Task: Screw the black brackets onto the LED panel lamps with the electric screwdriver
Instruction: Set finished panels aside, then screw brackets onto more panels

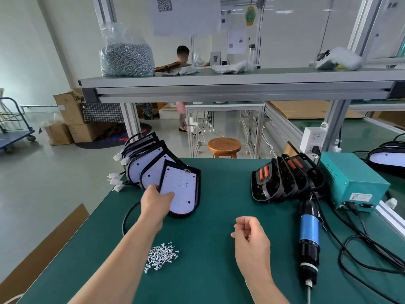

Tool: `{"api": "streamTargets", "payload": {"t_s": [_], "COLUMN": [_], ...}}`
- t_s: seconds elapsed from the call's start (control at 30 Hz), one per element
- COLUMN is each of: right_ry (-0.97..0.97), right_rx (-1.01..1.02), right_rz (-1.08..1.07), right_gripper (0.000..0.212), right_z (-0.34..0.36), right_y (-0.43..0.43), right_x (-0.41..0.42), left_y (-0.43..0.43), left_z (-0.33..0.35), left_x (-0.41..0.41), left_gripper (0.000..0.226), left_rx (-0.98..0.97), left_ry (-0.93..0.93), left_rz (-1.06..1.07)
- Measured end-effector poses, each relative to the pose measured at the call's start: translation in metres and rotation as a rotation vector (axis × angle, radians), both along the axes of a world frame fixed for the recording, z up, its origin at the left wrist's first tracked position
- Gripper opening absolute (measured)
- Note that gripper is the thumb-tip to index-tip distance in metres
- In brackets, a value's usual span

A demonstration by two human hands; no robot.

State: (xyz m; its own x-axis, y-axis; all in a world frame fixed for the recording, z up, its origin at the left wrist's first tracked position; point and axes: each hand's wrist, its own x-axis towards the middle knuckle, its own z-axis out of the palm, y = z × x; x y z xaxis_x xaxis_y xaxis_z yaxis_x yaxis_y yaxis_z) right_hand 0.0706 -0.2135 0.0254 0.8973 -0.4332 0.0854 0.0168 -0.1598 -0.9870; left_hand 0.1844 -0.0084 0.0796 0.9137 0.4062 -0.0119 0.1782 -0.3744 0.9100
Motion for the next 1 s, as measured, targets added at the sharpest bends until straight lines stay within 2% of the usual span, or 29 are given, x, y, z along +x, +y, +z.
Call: {"api": "streamTargets", "payload": {"t_s": [0.1,0.2,0.3,0.43,0.5,0.57,0.63,0.67,0.73,0.77,0.83,0.9,1.0], "right_ry": [-0.058,-0.097,-0.098,-0.070,-0.057,-0.034,-0.017,-0.010,0.003,0.007,0.003,-0.005,-0.011], "right_rx": [0.062,0.187,0.273,0.269,0.276,0.296,0.305,0.298,0.272,0.260,0.245,0.239,0.248], "right_rz": [-0.073,-0.123,-0.112,-0.102,-0.118,-0.134,-0.151,-0.158,-0.160,-0.159,-0.164,-0.165,-0.161], "right_gripper": [0.015,0.011,0.014,0.021,0.029,0.034,0.035,0.035,0.035,0.035,0.035,0.036,0.036], "right_z": [0.000,0.003,0.005,0.001,-0.002,-0.005,-0.007,-0.008,-0.009,-0.009,-0.009,-0.009,-0.008], "right_y": [-0.001,-0.001,-0.003,-0.007,-0.009,-0.010,-0.011,-0.011,-0.011,-0.011,-0.012,-0.013,-0.011], "right_x": [0.002,0.003,0.003,0.002,0.005,0.007,0.009,0.010,0.012,0.013,0.013,0.012,0.011], "left_y": [-0.029,-0.059,-0.085,-0.110,-0.116,-0.118,-0.112,-0.104,-0.079,-0.064,-0.039,-0.026,-0.025], "left_z": [-0.010,-0.011,-0.009,-0.005,-0.001,0.004,0.005,0.004,-0.003,-0.007,-0.015,-0.021,-0.019], "left_x": [-0.017,-0.036,-0.055,-0.075,-0.083,-0.091,-0.093,-0.090,-0.078,-0.071,-0.061,-0.056,-0.057], "left_gripper": [0.042,0.038,0.030,0.024,0.021,0.006,0.024,0.029,0.024,0.020,0.036,0.034,0.010], "left_rx": [-0.141,-0.141,-0.054,0.054,0.034,-0.058,-0.125,-0.071,0.189,0.325,0.555,0.664,0.687], "left_ry": [-0.004,-0.018,-0.058,-0.127,-0.165,-0.185,-0.212,-0.223,-0.221,-0.169,0.042,0.189,0.084], "left_rz": [-0.072,-0.151,-0.236,-0.330,-0.379,-0.439,-0.398,-0.312,-0.104,-0.052,-0.086,-0.154,-0.144]}}
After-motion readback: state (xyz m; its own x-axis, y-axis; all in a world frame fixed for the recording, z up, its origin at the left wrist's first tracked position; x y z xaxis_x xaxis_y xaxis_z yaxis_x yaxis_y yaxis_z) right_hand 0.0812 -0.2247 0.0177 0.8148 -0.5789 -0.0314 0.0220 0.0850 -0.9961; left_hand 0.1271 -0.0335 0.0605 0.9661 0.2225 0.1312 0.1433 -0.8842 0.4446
